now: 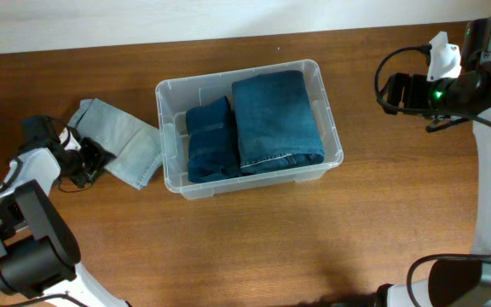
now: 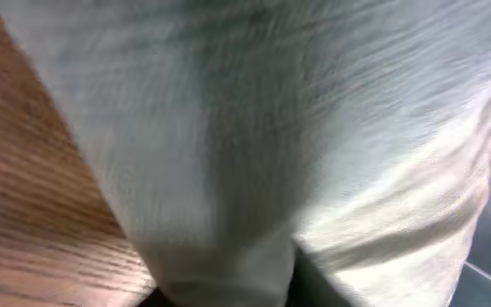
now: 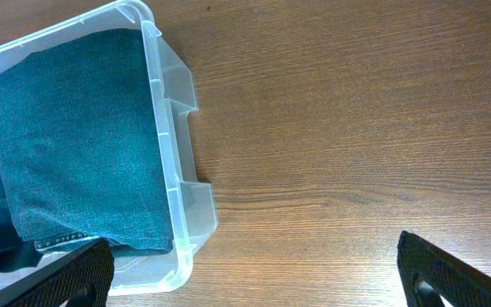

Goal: Pack container
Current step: 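Move the left gripper to the light-blue jeans and grasp them, then lower the light-blue jeans into the box's left half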

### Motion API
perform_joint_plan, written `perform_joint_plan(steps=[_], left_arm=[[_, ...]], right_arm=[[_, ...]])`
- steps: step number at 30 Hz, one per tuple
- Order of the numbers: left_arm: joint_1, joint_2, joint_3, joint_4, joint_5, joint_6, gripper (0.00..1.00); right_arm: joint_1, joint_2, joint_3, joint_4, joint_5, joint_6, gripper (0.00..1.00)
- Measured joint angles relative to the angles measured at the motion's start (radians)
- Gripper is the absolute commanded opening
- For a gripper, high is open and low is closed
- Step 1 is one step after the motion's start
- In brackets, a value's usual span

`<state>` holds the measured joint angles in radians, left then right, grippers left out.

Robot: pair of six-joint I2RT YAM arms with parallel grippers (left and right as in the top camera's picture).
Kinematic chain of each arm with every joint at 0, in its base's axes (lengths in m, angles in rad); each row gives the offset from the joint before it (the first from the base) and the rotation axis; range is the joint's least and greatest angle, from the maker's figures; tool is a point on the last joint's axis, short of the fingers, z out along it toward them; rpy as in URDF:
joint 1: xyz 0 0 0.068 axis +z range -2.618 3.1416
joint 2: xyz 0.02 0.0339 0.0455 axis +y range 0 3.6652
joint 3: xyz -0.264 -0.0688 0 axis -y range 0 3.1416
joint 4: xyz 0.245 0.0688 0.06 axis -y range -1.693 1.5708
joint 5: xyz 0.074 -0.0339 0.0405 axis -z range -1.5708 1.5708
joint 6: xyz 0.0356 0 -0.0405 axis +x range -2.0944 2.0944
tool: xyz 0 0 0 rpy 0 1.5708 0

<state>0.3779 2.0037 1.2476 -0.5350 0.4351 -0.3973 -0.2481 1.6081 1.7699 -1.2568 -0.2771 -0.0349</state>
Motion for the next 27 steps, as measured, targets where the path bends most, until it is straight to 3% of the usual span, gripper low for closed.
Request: perform_joint_plan(steps=[2, 17, 27], left_arm=[[0.002, -0.001, 0.000, 0.001, 0.011, -0.005, 0.00], [0.002, -0.035, -0.006, 0.024, 0.093, 0.050, 0.00], [-0.043, -0.497, -0.005, 0.018, 0.142, 0.103, 0.00]], right_arm=[[0.000, 0.000, 0.000, 0.000, 0.000, 0.000, 0.98], [0.000, 0.000, 0.000, -0.002, 0.000, 0.000, 0.98], [0.000, 0.000, 0.000, -0.003, 0.000, 0.000, 0.98]])
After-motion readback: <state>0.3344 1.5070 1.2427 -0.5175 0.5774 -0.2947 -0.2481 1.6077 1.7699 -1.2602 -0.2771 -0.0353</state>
